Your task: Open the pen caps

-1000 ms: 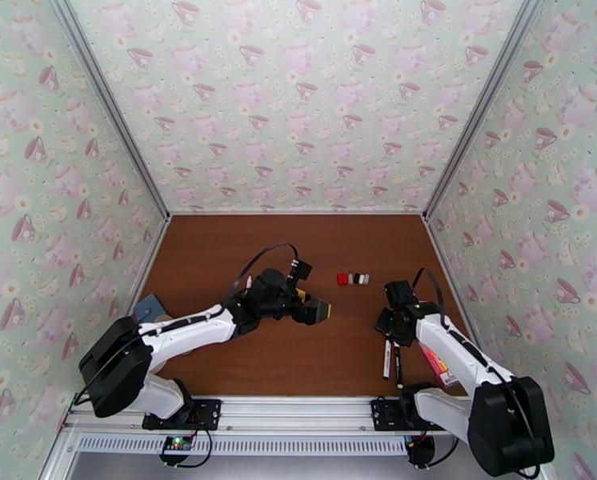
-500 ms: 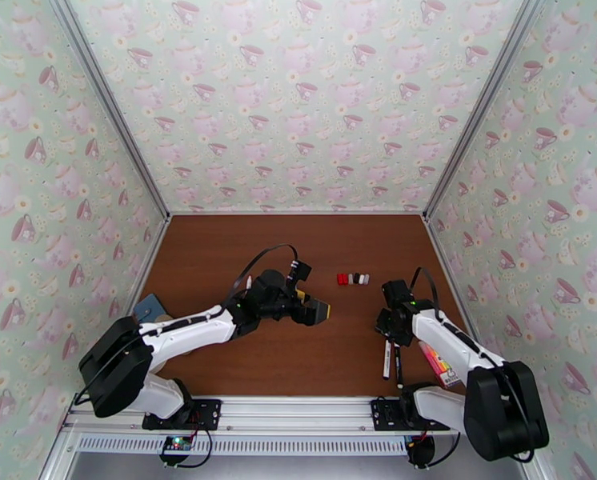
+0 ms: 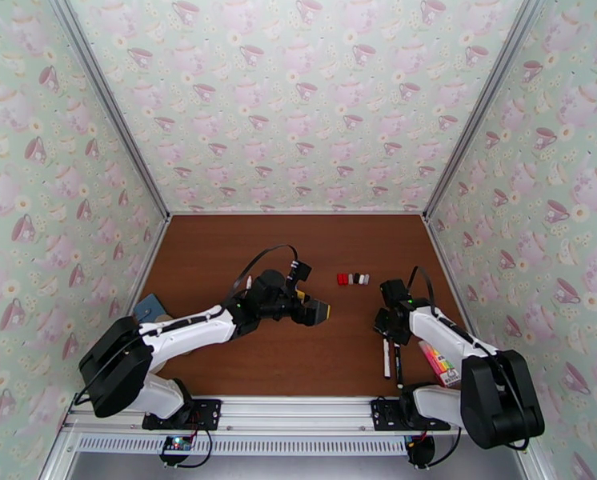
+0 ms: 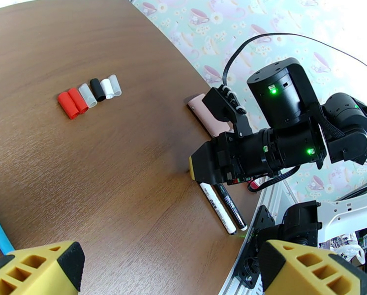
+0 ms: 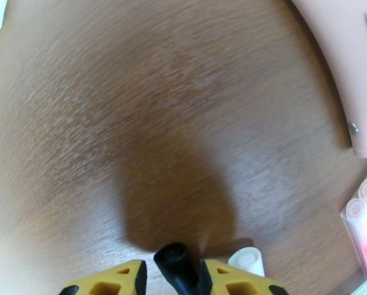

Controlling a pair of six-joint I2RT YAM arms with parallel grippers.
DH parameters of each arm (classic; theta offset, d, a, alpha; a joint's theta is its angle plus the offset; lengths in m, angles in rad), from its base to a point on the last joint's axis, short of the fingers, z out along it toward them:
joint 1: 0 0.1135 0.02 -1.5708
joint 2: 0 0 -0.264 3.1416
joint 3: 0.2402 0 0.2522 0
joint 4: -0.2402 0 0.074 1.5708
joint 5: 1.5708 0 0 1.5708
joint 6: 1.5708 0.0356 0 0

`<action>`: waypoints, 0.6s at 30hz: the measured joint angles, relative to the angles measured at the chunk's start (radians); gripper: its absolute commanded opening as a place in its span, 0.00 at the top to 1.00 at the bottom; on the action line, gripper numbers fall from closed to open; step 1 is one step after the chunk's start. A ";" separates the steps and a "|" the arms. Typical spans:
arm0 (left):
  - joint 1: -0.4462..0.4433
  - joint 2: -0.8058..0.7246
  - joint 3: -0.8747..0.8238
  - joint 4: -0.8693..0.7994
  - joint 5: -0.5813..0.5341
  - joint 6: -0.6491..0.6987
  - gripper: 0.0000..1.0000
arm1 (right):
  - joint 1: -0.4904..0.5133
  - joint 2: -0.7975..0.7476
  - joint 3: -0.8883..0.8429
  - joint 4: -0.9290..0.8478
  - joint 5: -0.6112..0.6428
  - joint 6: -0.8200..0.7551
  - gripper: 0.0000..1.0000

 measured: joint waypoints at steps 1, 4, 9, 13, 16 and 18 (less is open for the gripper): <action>0.000 0.000 0.000 0.000 0.000 0.000 0.00 | 0.000 0.000 -0.001 0.001 -0.005 -0.001 0.66; 0.000 0.000 0.000 -0.002 0.000 0.000 0.00 | 0.000 0.003 -0.002 0.007 -0.012 -0.008 0.67; 0.000 0.000 0.000 -0.003 -0.004 0.000 0.00 | 0.000 0.019 -0.002 0.023 -0.026 -0.011 0.71; 0.000 0.000 0.000 -0.008 -0.006 0.000 0.00 | 0.000 0.021 -0.003 0.039 -0.041 -0.015 0.76; 0.000 0.000 0.000 -0.012 -0.008 0.000 0.00 | 0.000 0.021 -0.003 0.043 -0.046 -0.015 0.78; 0.000 0.000 0.000 -0.012 -0.012 0.000 0.00 | 0.000 0.020 -0.003 0.045 -0.050 -0.015 0.77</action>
